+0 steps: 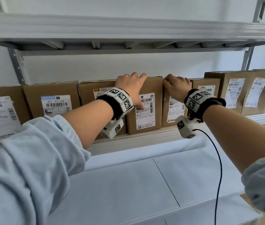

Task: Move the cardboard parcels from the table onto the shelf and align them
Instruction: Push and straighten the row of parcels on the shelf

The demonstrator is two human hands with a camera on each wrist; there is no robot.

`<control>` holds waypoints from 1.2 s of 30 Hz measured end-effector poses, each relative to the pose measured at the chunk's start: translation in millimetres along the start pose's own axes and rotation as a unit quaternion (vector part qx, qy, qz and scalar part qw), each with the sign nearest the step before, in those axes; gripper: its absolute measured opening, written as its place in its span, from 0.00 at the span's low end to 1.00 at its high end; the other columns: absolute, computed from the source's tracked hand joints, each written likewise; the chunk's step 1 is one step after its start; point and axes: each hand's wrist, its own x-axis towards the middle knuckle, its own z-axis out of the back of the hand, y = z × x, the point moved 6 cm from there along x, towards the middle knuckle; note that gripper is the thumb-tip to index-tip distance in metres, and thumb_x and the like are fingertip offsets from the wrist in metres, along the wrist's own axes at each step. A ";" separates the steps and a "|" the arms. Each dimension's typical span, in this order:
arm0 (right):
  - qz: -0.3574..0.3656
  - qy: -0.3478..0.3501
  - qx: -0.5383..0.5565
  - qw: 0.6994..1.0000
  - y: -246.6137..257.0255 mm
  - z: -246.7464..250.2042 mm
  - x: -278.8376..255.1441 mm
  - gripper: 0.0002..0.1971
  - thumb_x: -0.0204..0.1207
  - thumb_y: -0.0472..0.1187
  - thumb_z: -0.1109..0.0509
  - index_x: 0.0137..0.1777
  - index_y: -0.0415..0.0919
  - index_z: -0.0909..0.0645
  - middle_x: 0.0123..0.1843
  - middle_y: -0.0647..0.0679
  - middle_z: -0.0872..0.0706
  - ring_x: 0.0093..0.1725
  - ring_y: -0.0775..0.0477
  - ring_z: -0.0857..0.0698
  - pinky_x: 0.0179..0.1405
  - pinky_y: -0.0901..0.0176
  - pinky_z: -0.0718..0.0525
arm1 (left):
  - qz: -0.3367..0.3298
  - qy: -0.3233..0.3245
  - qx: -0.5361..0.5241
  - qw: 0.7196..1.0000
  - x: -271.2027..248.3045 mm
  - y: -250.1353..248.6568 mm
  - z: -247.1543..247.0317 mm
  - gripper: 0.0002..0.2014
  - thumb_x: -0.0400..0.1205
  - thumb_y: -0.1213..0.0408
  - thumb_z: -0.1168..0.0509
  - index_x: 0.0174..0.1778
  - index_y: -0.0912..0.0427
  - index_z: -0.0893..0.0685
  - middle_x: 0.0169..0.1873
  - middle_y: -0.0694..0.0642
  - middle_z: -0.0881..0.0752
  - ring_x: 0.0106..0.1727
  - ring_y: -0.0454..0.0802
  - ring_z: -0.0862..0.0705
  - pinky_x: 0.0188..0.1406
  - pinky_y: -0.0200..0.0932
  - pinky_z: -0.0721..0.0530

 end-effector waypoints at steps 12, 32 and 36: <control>0.040 0.027 -0.101 0.994 11.9 4.6 -4.0 0.23 0.81 0.54 0.44 0.76 0.56 0.28 0.73 0.48 0.21 0.73 0.37 0.28 0.74 0.30 0.39 | 0.011 0.005 -0.038 0.999 -0.2 8.6 -0.5 0.59 0.54 0.31 0.18 0.78 0.49 0.36 0.65 0.55 0.19 0.60 0.60 0.17 0.52 0.55 0.17; -0.012 -0.029 -0.129 0.991 -5.9 20.3 -21.2 0.31 0.80 0.67 0.44 0.75 0.50 0.26 0.76 0.43 0.25 0.75 0.34 0.29 0.72 0.36 0.31 | -0.004 -0.026 -0.017 1.000 6.7 -6.6 -6.9 0.60 0.58 0.34 0.18 0.82 0.48 0.41 0.74 0.57 0.25 0.74 0.61 0.26 0.75 0.62 0.30; -0.030 -0.064 -0.103 0.992 -2.7 16.3 -26.3 0.30 0.78 0.66 0.40 0.72 0.48 0.25 0.72 0.41 0.24 0.71 0.33 0.28 0.68 0.38 0.27 | 0.002 -0.034 -0.019 0.999 5.8 -5.4 -8.3 0.59 0.58 0.33 0.19 0.82 0.47 0.40 0.73 0.57 0.24 0.73 0.61 0.25 0.75 0.62 0.29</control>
